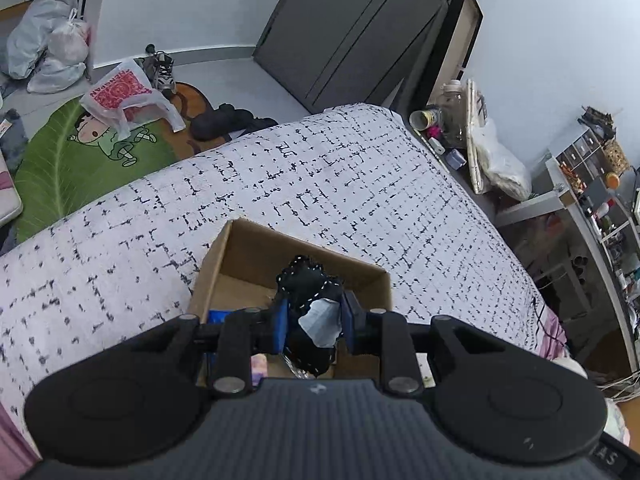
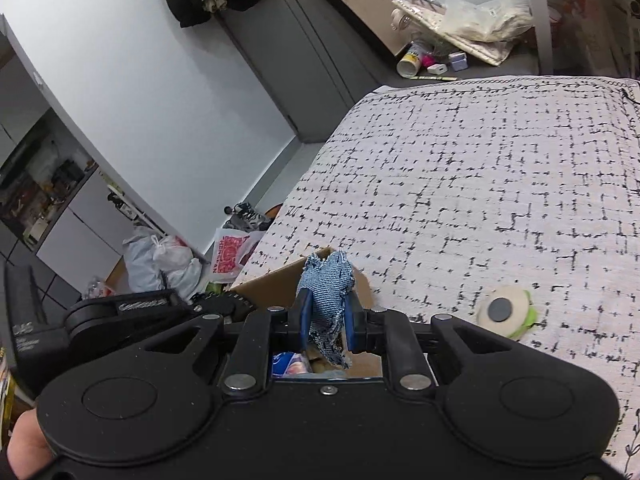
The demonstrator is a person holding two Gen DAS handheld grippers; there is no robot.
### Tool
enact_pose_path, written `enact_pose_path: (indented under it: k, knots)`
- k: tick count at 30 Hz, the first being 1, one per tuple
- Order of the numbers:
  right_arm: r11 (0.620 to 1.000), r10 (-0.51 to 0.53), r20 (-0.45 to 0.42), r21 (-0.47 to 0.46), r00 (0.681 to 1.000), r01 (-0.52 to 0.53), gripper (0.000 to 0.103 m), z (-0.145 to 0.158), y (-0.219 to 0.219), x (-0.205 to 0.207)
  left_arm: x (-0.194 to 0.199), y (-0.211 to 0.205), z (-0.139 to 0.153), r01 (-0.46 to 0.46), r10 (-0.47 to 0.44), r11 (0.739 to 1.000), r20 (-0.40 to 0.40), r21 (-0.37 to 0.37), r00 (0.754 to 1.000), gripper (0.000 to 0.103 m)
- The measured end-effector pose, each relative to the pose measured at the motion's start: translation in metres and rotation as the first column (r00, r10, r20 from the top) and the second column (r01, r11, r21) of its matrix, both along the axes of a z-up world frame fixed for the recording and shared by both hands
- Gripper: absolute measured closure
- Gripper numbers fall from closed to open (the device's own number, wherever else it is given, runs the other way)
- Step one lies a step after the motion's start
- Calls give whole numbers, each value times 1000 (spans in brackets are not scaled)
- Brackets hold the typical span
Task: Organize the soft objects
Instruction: 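Carry the pouch with the left gripper and the denim heart with the right gripper into the box, then open both grippers to release the pouch and denim heart into the box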
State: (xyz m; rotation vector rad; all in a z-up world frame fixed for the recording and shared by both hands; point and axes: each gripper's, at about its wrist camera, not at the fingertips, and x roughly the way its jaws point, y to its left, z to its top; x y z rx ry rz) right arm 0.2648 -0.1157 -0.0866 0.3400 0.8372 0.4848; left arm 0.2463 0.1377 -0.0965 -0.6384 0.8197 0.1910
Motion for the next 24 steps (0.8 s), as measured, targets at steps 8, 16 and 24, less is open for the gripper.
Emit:
enact_pose_path:
  k: [8,16,24]
  knots:
    - [999,24,-23,-30,999,-25,86,-7,25,-3,27,8,-19,17,-15,999,-41,46,999,78]
    - [998,24,-43,-57,999,-26,86,-16,35,-4,39,9,-37,31,-25,998,-93,62,995,76]
    - [996,13,-63,-83,998,-19,86,-23,38,-2,39,8,-38,38,-32,997,-89,70,995,63]
